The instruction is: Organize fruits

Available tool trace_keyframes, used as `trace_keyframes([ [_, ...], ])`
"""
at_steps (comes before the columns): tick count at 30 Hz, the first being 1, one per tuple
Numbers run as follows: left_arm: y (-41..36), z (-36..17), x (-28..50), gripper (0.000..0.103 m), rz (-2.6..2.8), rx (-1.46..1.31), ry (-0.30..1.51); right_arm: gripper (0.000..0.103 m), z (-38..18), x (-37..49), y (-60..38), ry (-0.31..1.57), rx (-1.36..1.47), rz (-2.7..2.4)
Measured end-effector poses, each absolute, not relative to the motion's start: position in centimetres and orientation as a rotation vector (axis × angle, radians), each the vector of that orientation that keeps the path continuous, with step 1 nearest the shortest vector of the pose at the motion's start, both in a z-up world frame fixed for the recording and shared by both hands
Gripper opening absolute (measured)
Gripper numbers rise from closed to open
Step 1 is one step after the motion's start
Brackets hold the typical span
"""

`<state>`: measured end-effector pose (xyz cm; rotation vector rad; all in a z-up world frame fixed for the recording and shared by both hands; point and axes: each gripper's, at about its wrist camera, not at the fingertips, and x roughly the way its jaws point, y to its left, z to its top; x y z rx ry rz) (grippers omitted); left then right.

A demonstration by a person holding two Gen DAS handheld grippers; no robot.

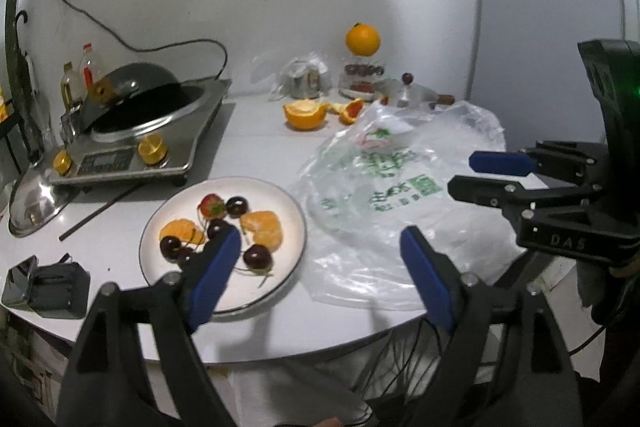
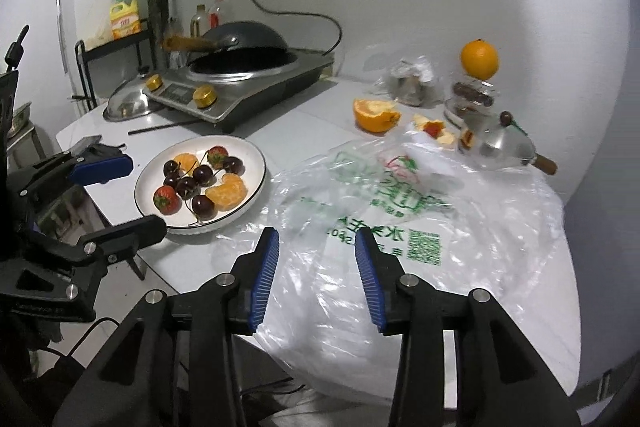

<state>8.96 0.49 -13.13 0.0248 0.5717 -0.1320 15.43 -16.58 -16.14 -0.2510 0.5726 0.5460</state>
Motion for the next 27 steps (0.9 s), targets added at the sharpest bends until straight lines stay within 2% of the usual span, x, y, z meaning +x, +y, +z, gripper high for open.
trace_keyframes([
  [6, -1.5, -11.4, 7.2, 0.088, -0.103, 0.101, 0.515, 0.043, -14.6, 13.4, -18.9, 0.521, -0.224, 0.513],
  [10, -2.2, -10.0, 6.1, 0.097, -0.105, 0.097, 0.477, 0.044, -13.5, 12.2, -20.3, 0.492, -0.213, 0.486],
  [23, -3.0, -4.6, 3.2, 0.098, -0.123, 0.086, 0.357, 0.049, -8.8, 8.8, -22.0, 0.351, -0.205, 0.450],
  [27, -2.6, -2.8, 2.3, 0.098, -0.122, 0.081, 0.320, 0.056, -7.2, 8.1, -22.4, 0.303, -0.197, 0.445],
])
